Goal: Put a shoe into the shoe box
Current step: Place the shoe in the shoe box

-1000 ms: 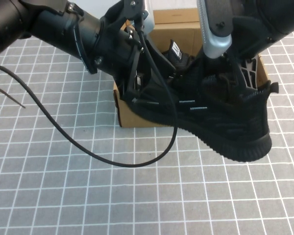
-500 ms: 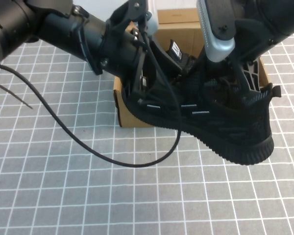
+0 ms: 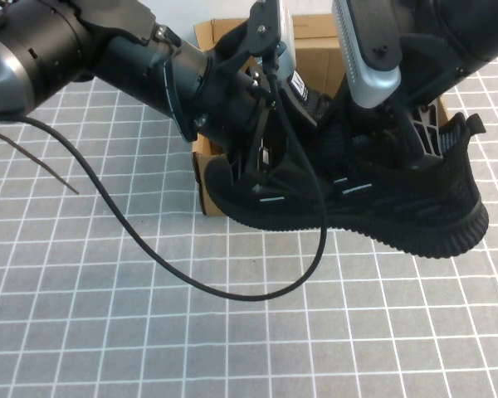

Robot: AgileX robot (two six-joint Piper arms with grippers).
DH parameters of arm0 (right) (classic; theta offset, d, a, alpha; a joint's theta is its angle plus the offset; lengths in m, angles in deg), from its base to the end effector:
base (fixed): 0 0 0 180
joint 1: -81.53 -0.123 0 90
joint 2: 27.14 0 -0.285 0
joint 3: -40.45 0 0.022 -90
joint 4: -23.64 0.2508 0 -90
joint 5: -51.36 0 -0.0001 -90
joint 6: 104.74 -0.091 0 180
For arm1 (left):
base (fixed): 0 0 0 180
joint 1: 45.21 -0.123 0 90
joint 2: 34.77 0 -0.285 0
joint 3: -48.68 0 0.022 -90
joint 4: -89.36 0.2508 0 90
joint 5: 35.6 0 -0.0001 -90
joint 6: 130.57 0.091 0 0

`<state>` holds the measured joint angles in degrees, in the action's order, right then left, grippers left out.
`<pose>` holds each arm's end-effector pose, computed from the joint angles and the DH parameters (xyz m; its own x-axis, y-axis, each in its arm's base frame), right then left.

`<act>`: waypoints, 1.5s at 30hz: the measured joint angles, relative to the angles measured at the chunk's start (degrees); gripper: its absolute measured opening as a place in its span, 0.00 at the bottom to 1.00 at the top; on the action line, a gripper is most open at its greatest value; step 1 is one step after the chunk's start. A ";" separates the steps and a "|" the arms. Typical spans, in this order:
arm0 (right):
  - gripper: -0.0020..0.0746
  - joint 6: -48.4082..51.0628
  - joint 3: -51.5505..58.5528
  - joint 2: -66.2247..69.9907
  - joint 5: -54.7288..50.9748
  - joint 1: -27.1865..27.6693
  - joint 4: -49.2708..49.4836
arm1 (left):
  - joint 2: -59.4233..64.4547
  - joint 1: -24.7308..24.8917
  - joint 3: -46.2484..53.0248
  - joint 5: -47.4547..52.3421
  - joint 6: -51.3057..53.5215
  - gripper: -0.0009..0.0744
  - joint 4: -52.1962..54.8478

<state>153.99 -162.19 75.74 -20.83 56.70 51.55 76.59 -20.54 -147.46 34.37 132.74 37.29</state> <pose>0.2981 0.1827 0.3942 0.2645 -0.8017 -0.5360 -0.9399 -0.0899 -0.3294 0.3187 -0.2206 0.3323 0.0758 0.6024 -0.7946 0.9960 -0.0834 0.0318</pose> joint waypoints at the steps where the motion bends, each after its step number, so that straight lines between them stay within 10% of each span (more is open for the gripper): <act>1: 0.02 0.00 0.00 0.00 0.00 0.00 0.00 | 0.00 0.12 0.00 0.00 -0.08 0.68 0.14; 6: 0.02 0.00 0.00 0.00 0.00 0.00 0.00 | 0.00 0.35 0.00 -0.10 -0.74 0.57 1.12; 15: 0.02 -0.46 0.00 0.24 -0.25 0.00 0.00 | 0.00 0.37 -0.33 -0.22 -1.96 0.10 2.66; 29: 0.41 -40.65 -4.85 -0.36 -0.03 0.00 -16.93 | 0.11 0.37 -0.45 -3.62 -6.62 0.04 7.46; 45: 0.01 -69.08 7.45 -18.80 -0.03 0.00 -29.64 | 0.24 0.47 -0.10 -24.74 3.39 0.04 6.22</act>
<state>84.92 -154.74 56.95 -20.87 56.70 21.91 76.83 -20.07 -147.57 9.63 136.13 43.51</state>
